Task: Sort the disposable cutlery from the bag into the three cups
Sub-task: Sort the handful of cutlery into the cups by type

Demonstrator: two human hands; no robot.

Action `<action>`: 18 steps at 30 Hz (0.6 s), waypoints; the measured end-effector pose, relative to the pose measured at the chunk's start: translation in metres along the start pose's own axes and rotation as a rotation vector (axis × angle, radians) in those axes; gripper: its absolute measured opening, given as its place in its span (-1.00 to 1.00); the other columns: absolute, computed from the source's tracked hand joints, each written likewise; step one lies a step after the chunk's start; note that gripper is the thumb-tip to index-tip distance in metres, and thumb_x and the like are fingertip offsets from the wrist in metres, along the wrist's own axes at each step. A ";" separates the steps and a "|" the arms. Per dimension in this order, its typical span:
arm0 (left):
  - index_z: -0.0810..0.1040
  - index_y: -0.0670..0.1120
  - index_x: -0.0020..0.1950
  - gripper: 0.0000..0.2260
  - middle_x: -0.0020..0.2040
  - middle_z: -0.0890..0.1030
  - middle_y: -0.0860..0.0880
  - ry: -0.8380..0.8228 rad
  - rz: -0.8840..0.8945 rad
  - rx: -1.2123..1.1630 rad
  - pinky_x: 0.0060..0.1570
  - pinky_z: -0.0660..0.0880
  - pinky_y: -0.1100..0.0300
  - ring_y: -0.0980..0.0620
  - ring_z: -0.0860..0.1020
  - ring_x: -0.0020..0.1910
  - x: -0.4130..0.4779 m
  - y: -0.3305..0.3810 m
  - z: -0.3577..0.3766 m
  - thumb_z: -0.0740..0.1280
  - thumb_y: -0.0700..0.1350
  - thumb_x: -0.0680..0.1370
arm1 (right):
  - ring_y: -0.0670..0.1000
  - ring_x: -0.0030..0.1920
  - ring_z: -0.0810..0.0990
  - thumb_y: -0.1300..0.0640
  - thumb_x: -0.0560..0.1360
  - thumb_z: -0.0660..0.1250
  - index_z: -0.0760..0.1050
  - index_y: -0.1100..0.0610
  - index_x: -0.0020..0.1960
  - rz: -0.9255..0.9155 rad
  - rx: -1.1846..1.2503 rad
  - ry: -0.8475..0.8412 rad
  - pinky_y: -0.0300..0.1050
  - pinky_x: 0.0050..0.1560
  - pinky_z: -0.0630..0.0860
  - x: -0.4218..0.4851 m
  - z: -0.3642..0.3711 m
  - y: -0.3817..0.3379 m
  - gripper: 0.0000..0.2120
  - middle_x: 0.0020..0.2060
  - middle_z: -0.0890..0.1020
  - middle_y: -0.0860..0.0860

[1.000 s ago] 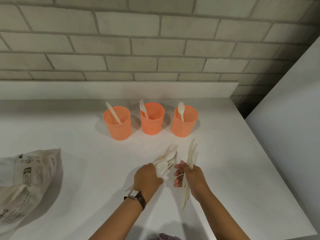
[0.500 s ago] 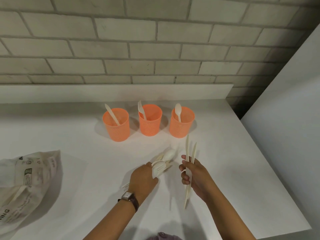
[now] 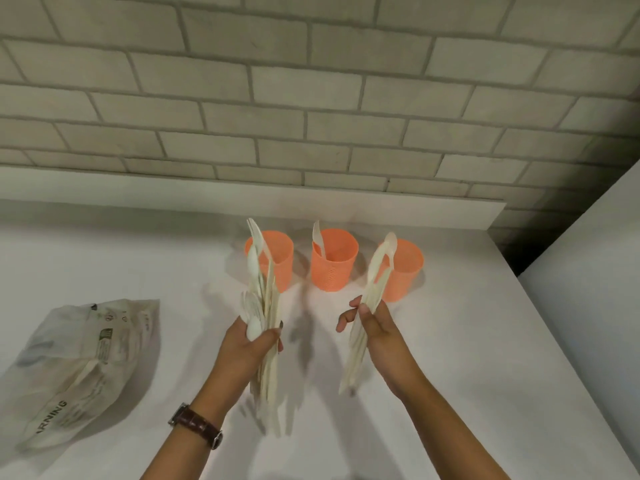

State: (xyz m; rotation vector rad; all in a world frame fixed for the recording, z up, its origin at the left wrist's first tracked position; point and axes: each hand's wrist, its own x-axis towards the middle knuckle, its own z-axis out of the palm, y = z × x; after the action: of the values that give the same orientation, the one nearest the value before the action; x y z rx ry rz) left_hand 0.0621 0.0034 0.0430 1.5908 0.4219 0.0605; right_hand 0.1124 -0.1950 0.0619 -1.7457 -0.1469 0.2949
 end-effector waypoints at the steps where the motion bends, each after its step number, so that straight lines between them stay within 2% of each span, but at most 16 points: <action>1: 0.53 -0.14 -0.10 -0.98 -0.41 0.58 0.00 0.014 0.000 -0.028 -0.33 0.44 0.26 0.15 0.55 -0.41 0.000 0.002 -0.005 0.34 -0.24 0.50 | -0.24 -0.25 0.46 0.05 0.64 0.00 0.34 0.04 0.05 -0.045 -0.013 -0.007 -0.36 -0.21 0.35 0.009 0.007 -0.009 -0.84 -0.24 0.57 -0.05; 5: 0.52 -0.10 -0.07 -0.90 -0.43 0.58 0.04 0.076 0.007 -0.110 -0.28 0.46 0.16 0.05 0.55 -0.36 0.004 0.010 -0.026 0.39 -0.16 0.45 | -0.22 -0.15 0.48 0.16 0.61 0.11 0.39 0.17 0.16 -0.233 -0.045 0.054 -0.50 -0.17 0.38 0.058 0.034 -0.049 -0.82 -0.13 0.50 -0.07; 9: 0.53 -0.10 -0.04 -0.92 -0.39 0.58 0.04 0.146 -0.005 -0.179 -0.22 0.49 0.14 0.03 0.54 -0.34 0.008 0.011 -0.040 0.32 -0.26 0.51 | -0.19 -0.21 0.48 0.18 0.59 0.17 0.43 0.19 0.12 -0.407 -0.087 0.116 -0.45 -0.22 0.39 0.112 0.062 -0.087 -0.84 -0.18 0.51 -0.08; 11: 0.52 -0.11 -0.03 -0.92 -0.38 0.58 0.02 0.165 -0.005 -0.194 -0.24 0.48 0.16 0.04 0.54 -0.35 0.007 0.012 -0.044 0.32 -0.25 0.51 | -0.18 -0.21 0.49 0.20 0.58 0.19 0.46 0.21 0.11 -0.450 -0.113 0.137 -0.48 -0.24 0.38 0.139 0.076 -0.094 -0.84 -0.15 0.53 -0.03; 14: 0.53 -0.12 -0.05 -0.94 -0.39 0.57 0.00 0.191 0.004 -0.201 -0.27 0.46 0.19 0.06 0.53 -0.37 0.006 0.012 -0.049 0.32 -0.25 0.51 | -0.03 -0.21 0.51 0.21 0.56 0.21 0.46 0.18 0.06 -0.421 -0.188 0.124 -0.47 -0.29 0.37 0.168 0.093 -0.079 -0.89 -0.16 0.55 0.03; 18: 0.53 -0.12 -0.06 -0.93 -0.41 0.56 0.03 0.202 0.006 -0.221 -0.26 0.46 0.20 0.07 0.53 -0.38 0.006 0.010 -0.053 0.31 -0.26 0.52 | 0.04 -0.18 0.51 0.21 0.50 0.31 0.47 0.21 0.04 -0.289 -0.355 0.047 -0.12 -0.15 0.44 0.176 0.105 -0.038 -0.86 -0.18 0.53 0.06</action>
State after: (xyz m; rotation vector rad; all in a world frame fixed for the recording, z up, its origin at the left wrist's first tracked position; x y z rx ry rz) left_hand 0.0548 0.0558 0.0555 1.3725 0.5488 0.2655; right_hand 0.2545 -0.0425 0.0603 -2.0485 -0.4342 0.0141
